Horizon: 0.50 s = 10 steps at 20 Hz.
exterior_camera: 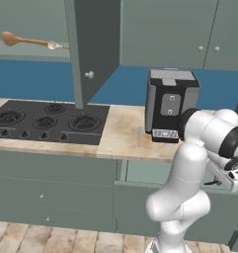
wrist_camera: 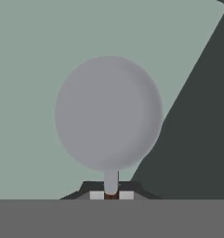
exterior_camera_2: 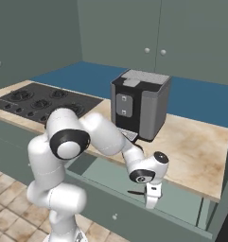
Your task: Organize the utensils by type. Pick up the wooden spoons from the counter and place them in the open cabinet. Then pick up the metallic utensils from the counter and place them in the open drawer.
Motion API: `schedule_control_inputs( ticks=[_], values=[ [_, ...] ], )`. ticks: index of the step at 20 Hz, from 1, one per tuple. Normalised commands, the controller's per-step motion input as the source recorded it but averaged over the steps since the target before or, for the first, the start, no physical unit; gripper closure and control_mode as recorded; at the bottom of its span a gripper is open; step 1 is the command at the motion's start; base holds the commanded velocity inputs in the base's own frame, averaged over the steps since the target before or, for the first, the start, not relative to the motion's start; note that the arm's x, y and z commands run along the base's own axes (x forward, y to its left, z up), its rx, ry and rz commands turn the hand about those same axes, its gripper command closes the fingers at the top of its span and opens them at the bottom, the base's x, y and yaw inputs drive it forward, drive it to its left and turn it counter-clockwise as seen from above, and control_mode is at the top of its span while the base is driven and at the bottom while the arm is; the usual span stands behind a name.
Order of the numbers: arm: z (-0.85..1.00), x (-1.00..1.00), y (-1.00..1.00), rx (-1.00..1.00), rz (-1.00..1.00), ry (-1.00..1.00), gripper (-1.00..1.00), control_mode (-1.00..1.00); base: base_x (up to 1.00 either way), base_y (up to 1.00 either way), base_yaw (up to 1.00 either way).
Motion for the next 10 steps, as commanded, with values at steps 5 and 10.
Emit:
schedule_control_inputs(
  ticks=[5,10],
  values=[
    [-0.54,-0.88,0.01,0.00,0.06,-0.04,1.00,-1.00,0.00,0.00,0.00],
    [-0.55,-0.99,0.01,0.00,0.03,-0.03,1.00,-1.00,0.00,0.00,0.00]
  ],
)
